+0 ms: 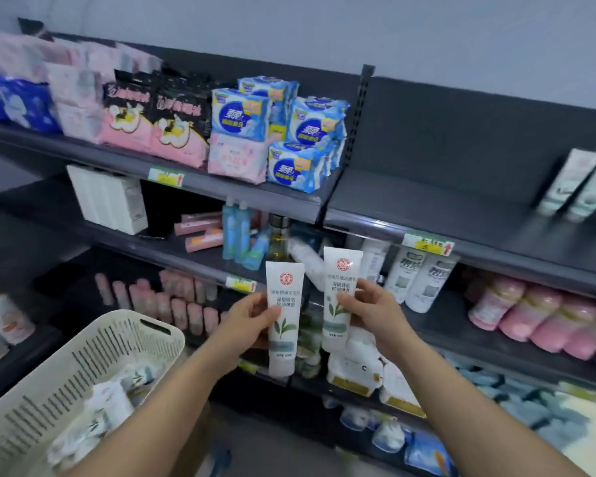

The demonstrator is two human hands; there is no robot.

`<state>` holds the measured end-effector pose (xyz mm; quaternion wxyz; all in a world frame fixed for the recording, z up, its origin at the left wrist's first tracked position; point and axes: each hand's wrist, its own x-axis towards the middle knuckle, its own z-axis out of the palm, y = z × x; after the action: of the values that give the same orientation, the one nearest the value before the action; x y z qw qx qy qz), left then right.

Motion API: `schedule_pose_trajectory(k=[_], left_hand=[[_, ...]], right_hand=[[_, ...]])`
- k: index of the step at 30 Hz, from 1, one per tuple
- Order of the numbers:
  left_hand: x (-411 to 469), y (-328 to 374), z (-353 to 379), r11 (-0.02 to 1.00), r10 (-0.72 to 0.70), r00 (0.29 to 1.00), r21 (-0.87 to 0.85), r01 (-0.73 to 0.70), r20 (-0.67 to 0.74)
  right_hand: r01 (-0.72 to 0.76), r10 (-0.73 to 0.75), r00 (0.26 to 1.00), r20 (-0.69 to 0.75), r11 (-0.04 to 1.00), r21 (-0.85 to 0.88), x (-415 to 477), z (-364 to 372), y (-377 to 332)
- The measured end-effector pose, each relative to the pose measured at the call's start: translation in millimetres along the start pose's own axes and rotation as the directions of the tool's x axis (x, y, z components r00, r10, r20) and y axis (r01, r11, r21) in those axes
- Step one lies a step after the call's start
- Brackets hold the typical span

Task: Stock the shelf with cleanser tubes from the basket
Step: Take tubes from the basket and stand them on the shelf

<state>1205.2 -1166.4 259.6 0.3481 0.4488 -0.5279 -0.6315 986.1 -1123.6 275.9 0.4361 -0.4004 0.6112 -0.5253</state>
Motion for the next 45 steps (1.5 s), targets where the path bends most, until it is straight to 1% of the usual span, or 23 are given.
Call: schedule_pose_trajectory(k=[3,10,14,21,29,32,35,40,45], left_hand=[[2.7,7.5,35.3,1.0,-0.001,0.998,0.011,0.0,0.067],[9.0,26.3,133.3,0.996,0.046,0.976,0.07,-0.062,0.214],[13.6,36.2,193.4,0.99,0.074,0.961,0.099,-0.104,0.267],[12.4,51.0,288.7,0.981,0.145,0.932,0.077,-0.181,0.333],[23.3,70.9,362.7,0.964,0.188,0.903,0.1,-0.244,0.387],[31.8,88.3,386.2,0.964,0.2,0.89,0.082,-0.254,0.409],[44.0,107.8,409.5,0.955,0.24,0.868,0.057,-0.292,0.434],[83.5,142.4,453.5,0.944,0.3,0.846,-0.011,-0.329,0.441],[138.0,167.9,492.3,0.913,0.356,0.808,0.011,-0.408,0.469]], right_hand=[[0.014,-0.014,0.998,-0.068,1.0,0.002,-14.0,-39.5,-5.0],[0.076,-0.069,0.978,-0.198,0.997,0.026,-36.9,-140.8,-14.6],[0.088,-0.08,0.967,-0.241,0.996,0.022,-43.9,-198.8,-17.8],[0.114,-0.095,0.953,-0.288,0.992,0.05,-50.5,-288.0,-29.5],[0.18,-0.174,0.932,-0.318,0.984,-0.008,-52.3,-358.2,-48.0],[0.221,-0.211,0.922,-0.324,0.975,-0.005,-46.3,-379.5,-59.8],[0.267,-0.246,0.899,-0.361,0.964,0.008,-35.7,-400.0,-72.1],[0.323,-0.308,0.836,-0.455,0.945,-0.047,-1.7,-438.1,-92.2],[0.316,-0.296,0.815,-0.498,0.947,-0.046,38.0,-475.8,-106.1]])
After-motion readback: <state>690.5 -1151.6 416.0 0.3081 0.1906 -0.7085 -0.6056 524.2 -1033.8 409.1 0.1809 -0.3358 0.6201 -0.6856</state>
